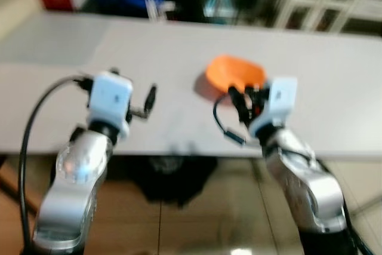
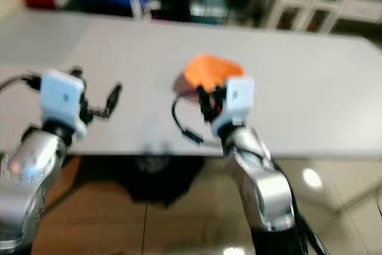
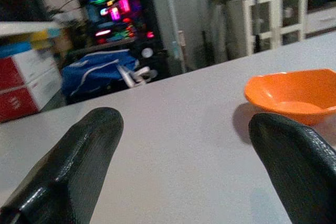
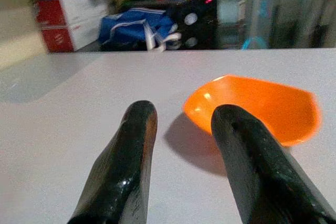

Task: Setting the table

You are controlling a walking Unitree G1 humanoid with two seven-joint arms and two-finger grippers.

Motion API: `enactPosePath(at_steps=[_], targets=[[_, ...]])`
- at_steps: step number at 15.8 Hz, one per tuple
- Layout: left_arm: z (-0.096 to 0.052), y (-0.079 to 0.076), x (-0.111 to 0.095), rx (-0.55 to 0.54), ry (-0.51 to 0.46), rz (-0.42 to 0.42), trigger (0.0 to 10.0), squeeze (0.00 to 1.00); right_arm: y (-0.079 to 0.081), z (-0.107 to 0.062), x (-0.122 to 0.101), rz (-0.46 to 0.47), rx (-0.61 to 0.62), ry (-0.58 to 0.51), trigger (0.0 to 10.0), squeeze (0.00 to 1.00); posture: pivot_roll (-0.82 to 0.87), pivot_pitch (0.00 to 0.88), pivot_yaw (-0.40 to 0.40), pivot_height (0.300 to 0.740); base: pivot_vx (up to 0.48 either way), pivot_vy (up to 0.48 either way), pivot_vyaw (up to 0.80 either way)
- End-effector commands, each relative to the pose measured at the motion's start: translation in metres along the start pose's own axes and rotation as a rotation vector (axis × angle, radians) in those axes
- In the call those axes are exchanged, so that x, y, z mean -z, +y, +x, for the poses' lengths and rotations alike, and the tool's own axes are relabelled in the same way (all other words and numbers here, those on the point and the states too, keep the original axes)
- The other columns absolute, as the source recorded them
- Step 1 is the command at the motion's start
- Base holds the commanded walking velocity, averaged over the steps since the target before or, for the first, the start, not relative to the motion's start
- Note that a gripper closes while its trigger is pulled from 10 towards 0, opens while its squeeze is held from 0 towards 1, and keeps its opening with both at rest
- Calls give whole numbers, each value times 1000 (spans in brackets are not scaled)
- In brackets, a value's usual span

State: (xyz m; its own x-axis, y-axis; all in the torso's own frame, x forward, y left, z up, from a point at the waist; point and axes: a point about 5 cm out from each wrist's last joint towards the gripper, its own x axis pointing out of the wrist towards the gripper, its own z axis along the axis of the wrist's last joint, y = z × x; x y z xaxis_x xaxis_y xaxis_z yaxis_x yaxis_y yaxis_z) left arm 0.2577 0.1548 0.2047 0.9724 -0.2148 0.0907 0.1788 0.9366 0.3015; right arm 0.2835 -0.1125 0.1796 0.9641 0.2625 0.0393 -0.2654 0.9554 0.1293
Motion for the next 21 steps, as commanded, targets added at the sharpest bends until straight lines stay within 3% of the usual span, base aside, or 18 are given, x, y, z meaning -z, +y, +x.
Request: enactPosePath(at_steps=[1, 6, 10, 14, 15, 16, 21], targets=[[-1, 2, -2, -8, -3, 11, 10000, 0, -2, 1, 5, -2, 16, 27, 10000, 0, 55, 15, -53, 740, 0, 480, 0], [0, 6, -1, -26, 2, 14, 10000, 0, -10, 4, 8, -11, 54, 38, 10000, 0, 58, 0, -50, 740, 0, 480, 0], [-1, -4, 5, 17, 18, -1, 10000, 0, -17, 0, 14, -31, 76, 65, 10000, 0, 46, 0, -35, 740, 0, 480, 0], [-2, -3, 8, 11, 25, 0, 10000, 0, -14, -4, 24, 40, 28, 99, 10000, 0, 57, 0, -43, 740, 0, 480, 0], [-4, -2, 9, 7, 31, -35, 10000, 0, -14, -6, 26, 69, 24, 105, 10000, 1000, 57, 0, -45, 740, 0, 480, 0], [-4, -2, 10, 3, 33, -67, 10000, 1000, -18, -5, 26, 88, 40, 98, 10000, 1000, 59, 0, -50, 740, 0, 480, 0], [-1, 1, 7, -8, 12, -54, 10000, 1000, -15, 1, 20, 90, 17, 69, 10000, 1000, 72, 0, -45, 740, 0, 480, 0]])
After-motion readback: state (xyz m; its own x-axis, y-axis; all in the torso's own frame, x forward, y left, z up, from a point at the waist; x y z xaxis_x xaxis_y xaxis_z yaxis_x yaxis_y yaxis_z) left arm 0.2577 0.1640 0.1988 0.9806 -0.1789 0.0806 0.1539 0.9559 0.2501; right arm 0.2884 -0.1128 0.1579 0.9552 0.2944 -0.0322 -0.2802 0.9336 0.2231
